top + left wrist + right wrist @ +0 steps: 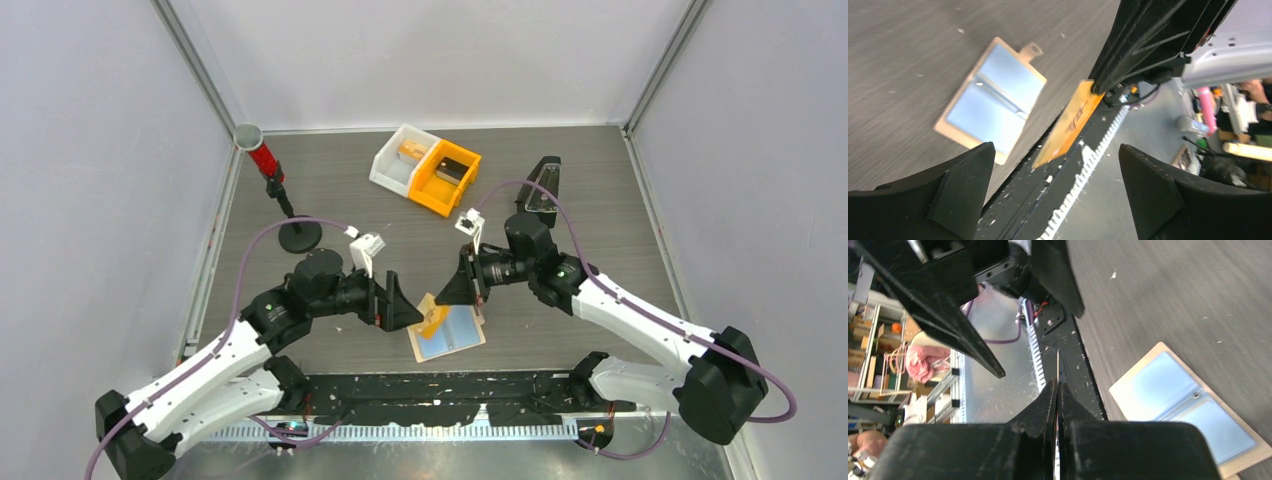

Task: Take the credit cards out of the card holder
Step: Place the credit card in the storage box.

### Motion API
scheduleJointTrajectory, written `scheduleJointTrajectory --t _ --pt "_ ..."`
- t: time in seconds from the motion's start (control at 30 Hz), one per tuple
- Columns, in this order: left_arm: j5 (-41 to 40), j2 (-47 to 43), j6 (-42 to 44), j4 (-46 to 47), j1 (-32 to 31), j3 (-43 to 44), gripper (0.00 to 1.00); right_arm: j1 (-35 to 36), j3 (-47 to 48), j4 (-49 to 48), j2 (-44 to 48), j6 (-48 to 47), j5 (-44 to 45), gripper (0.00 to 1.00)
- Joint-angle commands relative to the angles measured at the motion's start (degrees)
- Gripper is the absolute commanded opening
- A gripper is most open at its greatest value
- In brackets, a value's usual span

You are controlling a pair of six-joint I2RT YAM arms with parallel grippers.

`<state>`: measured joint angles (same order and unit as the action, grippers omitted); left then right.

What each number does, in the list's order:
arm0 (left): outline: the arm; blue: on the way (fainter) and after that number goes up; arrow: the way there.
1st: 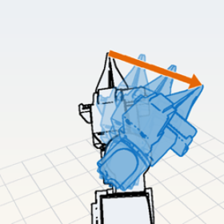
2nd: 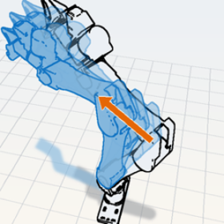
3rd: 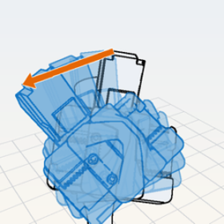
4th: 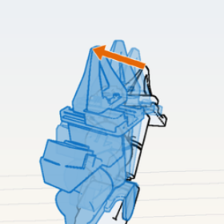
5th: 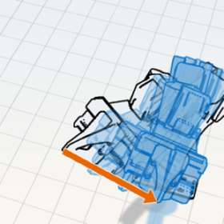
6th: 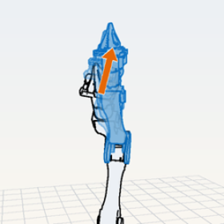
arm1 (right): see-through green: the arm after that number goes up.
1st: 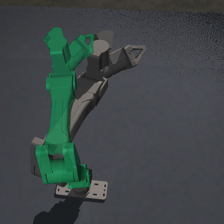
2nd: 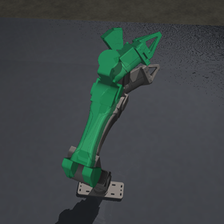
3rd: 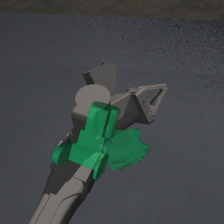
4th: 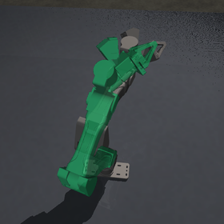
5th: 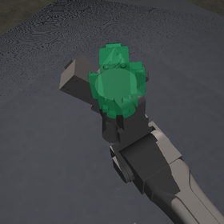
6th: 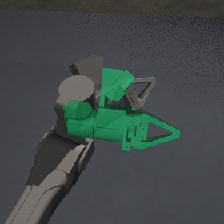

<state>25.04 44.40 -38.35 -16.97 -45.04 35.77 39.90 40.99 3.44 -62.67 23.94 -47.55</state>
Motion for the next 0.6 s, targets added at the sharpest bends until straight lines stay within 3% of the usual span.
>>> scheduleJointTrajectory --t 0.0,0.17,0.3,0.57 --pt "-14.1 -3.8 4.7 -11.8 0.0 5.0 0.99 -1.4 7.3 -2.3 -3.3 1.3 6.8 0.05" --pt "-28.4 -8.4 6.8 -19.5 0.0 6.7 0.99 -3.0 15.1 -3.0 -9.6 2.6 17.8 0.05" --pt "-36.3 -12.7 7.5 -22.8 0.0 6.5 0.99 -5.3 20.2 -10.0 -16.2 7.8 25.8 0.05" --pt "-39.9 -18.9 9.5 -23.4 0.0 4.2 0.99 -7.7 30.1 -25.5 -32.8 16.4 41.8 0.05"
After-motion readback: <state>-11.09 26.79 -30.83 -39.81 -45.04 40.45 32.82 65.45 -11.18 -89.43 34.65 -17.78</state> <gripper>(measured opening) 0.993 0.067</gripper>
